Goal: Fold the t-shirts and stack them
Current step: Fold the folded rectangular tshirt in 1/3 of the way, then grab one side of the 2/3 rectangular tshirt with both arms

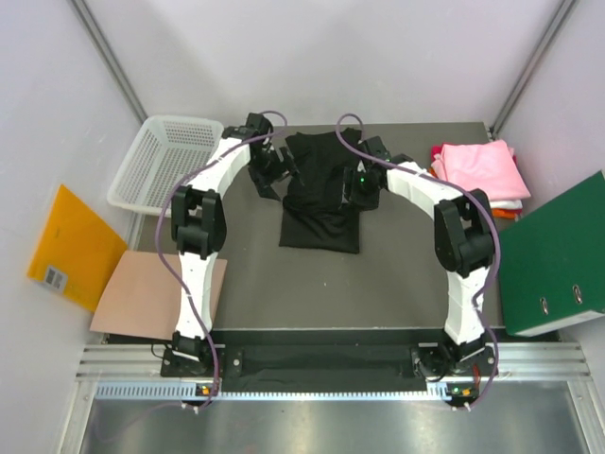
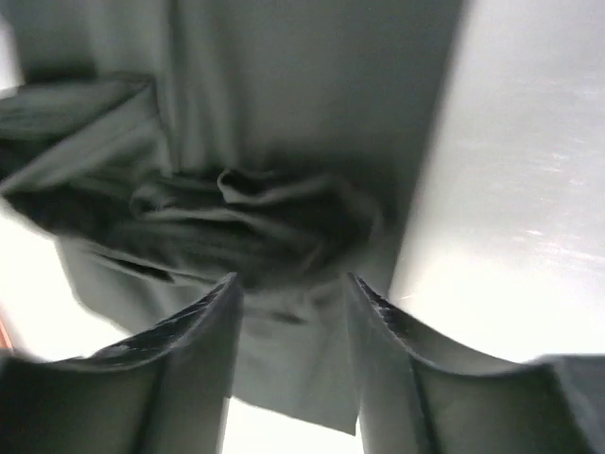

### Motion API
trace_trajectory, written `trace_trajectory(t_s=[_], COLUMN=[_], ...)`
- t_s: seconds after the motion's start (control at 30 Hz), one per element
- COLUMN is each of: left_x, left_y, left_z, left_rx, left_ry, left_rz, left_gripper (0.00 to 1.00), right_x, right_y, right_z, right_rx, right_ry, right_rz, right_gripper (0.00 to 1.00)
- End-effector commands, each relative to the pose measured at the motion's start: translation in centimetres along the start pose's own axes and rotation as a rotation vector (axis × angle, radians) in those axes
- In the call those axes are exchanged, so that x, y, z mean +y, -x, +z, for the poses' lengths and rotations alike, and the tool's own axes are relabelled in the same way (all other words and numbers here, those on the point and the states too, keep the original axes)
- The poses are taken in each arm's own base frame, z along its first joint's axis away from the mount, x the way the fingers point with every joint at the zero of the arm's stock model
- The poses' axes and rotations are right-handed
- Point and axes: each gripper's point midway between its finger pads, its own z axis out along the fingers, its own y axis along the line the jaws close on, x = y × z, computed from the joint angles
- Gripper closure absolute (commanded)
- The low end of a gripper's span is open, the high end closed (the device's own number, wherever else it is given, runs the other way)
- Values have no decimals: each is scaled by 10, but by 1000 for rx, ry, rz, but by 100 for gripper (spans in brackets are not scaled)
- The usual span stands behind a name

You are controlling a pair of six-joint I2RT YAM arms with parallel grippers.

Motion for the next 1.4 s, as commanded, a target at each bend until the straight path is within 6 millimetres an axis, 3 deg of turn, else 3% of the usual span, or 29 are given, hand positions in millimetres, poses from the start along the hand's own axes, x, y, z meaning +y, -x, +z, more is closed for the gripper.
trace_trajectory(t_s=[0.0, 0.03, 0.13, 0.2, 0.23, 0.33, 0.47, 0.57, 0.73, 0.93, 1.03, 1.1, 1.17, 1.23, 1.37], left_x=[2, 4, 13, 27, 31, 59, 71, 74, 73, 65, 59, 57, 59, 61, 70], left_y=[13, 11, -2, -21, -25, -57, -76, -82, -84, -85, -88, -94, -99, -103, -115], left_z=[-42, -46, -56, -56, -54, -37, -25, -15, -2, 17, 27, 37, 42, 41, 22], left_rx=[-73, -80, -99, -75, -70, -1, 19, 33, 36, 52, 69, 93, 115, 126, 130], left_ry=[-12, -8, -11, 7, 3, 31, 21, 3, -10, -18, -17, -7, 26, 46, 83], left_rz=[37, 53, 82, 68, 62, 27, 9, -13, -44, -55, -48, -40, -43, -41, -34], left_gripper=[12, 2, 1, 1, 1, 4, 10, 12, 18, 26, 36, 63, 100, 100, 100], right_x=[3, 7, 4, -6, -2, -7, -20, -20, -20, -9, -6, -4, -1, 0, -2], right_y=[45, 52, 39, 16, 8, -32, -87, -110, -119, -107, -103, -102, -104, -105, -110], right_z=[-43, -63, -83, -78, -83, -69, -42, -27, -10, 2, 9, 13, 13, 11, -5], right_rx=[-206, -258, -277, -231, -220, -121, 21, 83, 116, 95, 100, 103, 120, 127, 124], right_ry=[-32, -22, -11, -13, 25, 83, 115, 158, 185, 222, 232, 245, 260, 257, 248], right_rz=[-5, -7, -6, 11, 20, 63, 150, 216, 283, 290, 288, 287, 286, 281, 255], right_gripper=[19, 1, 0, 0, 0, 0, 3, 13, 21, 27, 39, 65, 91, 99, 100])
